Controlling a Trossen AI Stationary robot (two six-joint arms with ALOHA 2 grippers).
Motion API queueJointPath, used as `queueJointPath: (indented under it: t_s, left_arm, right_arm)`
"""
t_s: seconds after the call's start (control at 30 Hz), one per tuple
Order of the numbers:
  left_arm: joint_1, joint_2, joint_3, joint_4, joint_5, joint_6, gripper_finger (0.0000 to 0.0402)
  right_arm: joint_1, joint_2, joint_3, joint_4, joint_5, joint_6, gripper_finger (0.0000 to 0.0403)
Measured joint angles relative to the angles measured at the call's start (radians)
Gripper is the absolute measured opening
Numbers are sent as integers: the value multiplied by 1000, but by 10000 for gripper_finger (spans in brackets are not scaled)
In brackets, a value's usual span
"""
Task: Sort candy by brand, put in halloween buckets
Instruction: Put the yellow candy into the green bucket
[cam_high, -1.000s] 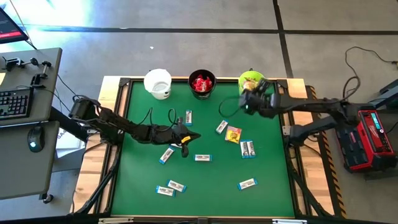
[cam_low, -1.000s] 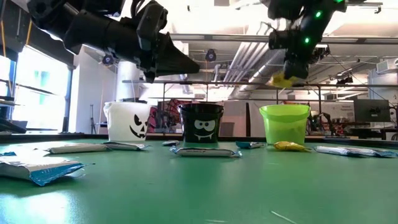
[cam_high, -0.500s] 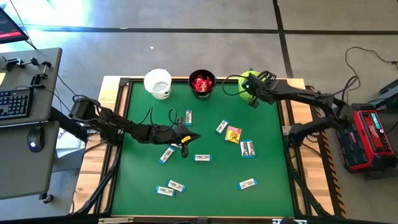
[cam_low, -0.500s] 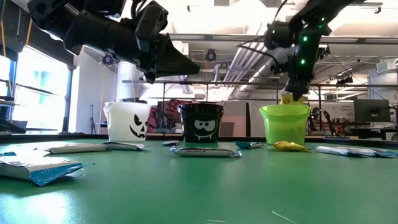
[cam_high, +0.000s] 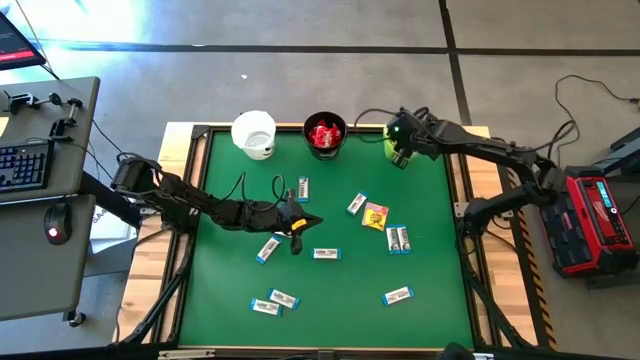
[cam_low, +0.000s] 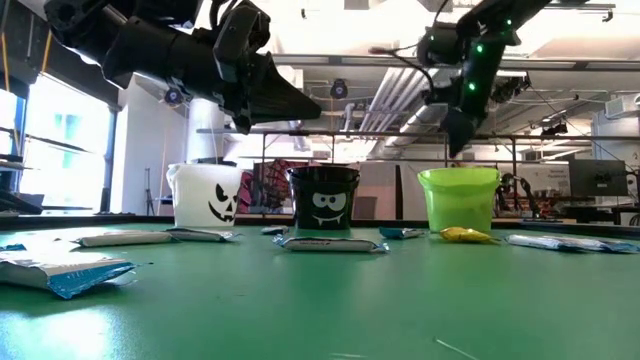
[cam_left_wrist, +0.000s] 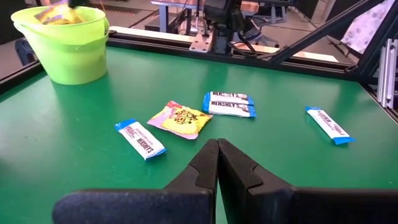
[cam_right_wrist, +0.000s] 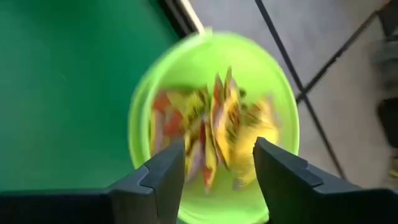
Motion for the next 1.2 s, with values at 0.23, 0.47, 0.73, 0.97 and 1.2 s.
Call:
queueJointPath:
  t_s: [0.23, 0.47, 0.73, 0.97, 1.2]
  left_arm:
    - [0, 0, 0, -3, 0, 1, 1]
    - [0, 0, 0, -6, 0, 16, 1]
    - [0, 0, 0, -6, 0, 11, 1]
    - [0, 0, 0, -6, -1, 11, 1]
    - [0, 0, 0, -6, -1, 10, 1]
  right_arm:
    - [-81, 2, 41, -50, -51, 95, 137]
    - [-177, 54, 41, -32, -117, 138, 11]
    - [-218, 171, 41, 38, -150, 169, 3]
    - [-219, 221, 41, 114, -247, 174, 1]
    - [-234, 278, 41, 150, -252, 174, 0]
